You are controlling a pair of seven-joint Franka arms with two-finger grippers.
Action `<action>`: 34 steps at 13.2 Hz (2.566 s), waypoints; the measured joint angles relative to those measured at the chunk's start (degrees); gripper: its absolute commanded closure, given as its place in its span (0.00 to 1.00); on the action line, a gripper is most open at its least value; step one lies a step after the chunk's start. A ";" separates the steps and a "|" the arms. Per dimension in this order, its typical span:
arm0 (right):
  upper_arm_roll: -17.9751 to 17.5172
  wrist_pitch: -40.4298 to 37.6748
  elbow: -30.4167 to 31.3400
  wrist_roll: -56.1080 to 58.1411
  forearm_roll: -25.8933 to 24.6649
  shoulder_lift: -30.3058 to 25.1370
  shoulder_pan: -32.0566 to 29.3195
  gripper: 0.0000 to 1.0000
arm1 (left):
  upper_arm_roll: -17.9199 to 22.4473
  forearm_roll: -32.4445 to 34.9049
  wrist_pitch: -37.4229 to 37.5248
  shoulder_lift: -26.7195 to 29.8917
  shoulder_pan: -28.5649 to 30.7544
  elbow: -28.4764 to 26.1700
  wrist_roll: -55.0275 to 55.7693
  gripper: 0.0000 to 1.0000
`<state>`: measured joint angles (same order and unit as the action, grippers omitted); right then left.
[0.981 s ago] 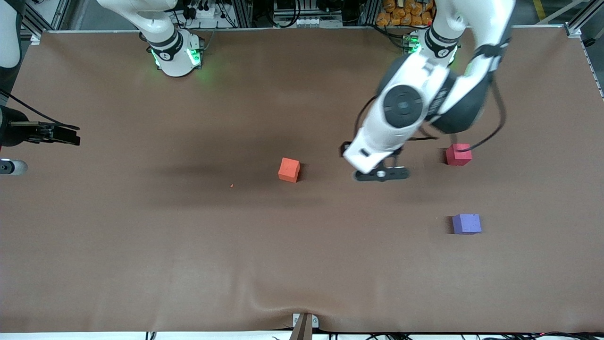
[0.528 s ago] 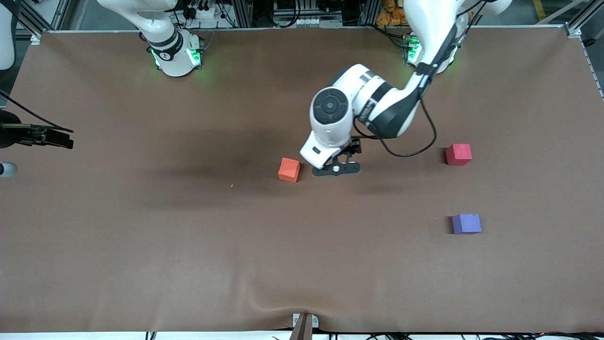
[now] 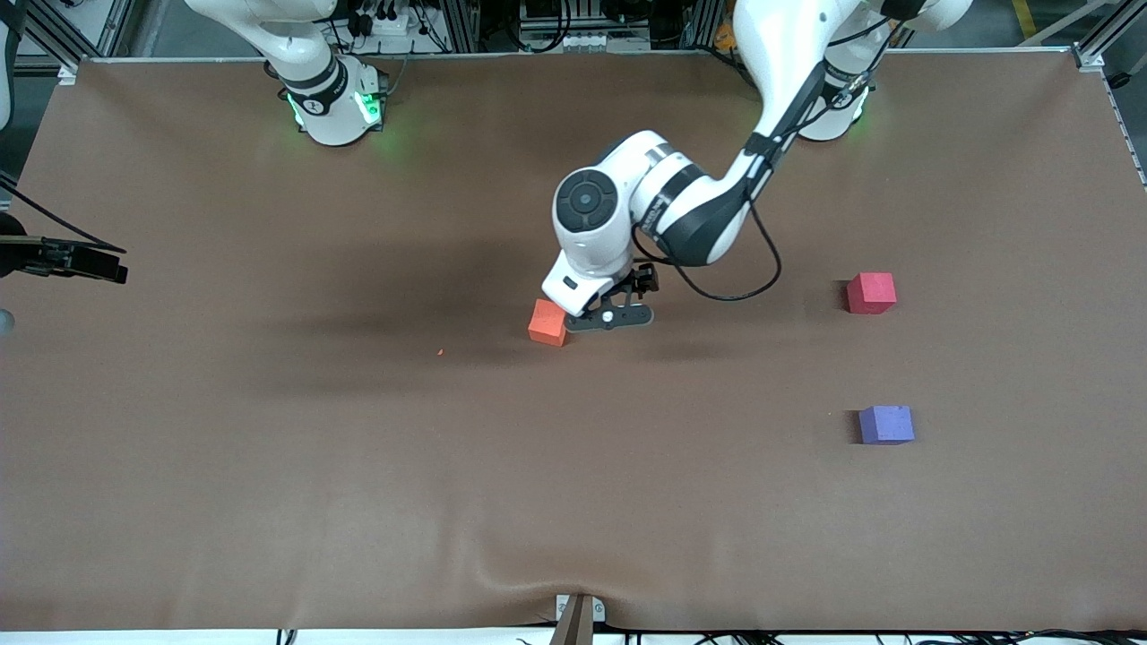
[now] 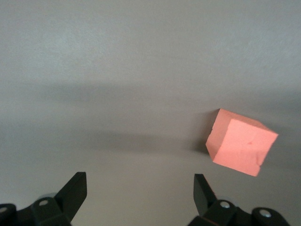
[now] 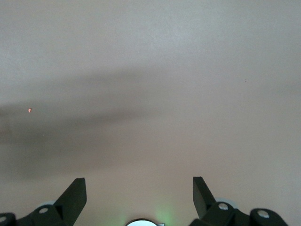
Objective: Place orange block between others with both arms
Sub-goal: 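Lower the left gripper onto the orange cube and grasp it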
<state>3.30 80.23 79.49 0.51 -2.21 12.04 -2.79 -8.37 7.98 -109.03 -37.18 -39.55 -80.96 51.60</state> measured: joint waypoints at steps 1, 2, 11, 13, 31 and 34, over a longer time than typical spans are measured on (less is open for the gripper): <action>0.01 0.02 0.00 0.00 0.33 0.00 -0.01 0.00 | 0.01 1.40 -0.56 -0.90 -0.91 0.01 0.78 0.00; 0.03 0.06 0.00 -0.01 1.03 0.00 -0.04 0.00 | 0.00 2.83 -1.25 -1.76 -1.73 0.03 1.59 0.00; 0.04 0.28 0.00 -0.01 2.13 0.05 -0.36 0.00 | 0.28 5.38 -15.20 -3.74 -2.53 0.56 0.24 0.00; 0.04 0.29 0.00 -0.01 2.13 0.05 -0.45 0.00 | 0.19 5.38 -16.00 -3.86 -2.55 0.57 -3.09 0.00; 0.03 0.30 0.00 -0.01 2.14 0.06 -0.46 0.00 | -2.21 5.69 -21.79 -9.49 -5.07 -0.19 -11.84 0.00; 0.03 0.30 0.00 -0.01 2.14 0.06 -0.46 0.00 | -2.12 5.69 -25.47 -11.50 -5.34 -0.20 -9.93 0.00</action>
<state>3.33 80.53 79.49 0.50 -0.07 12.10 -3.25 -10.48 13.67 -134.50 -48.68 -44.89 -81.15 41.67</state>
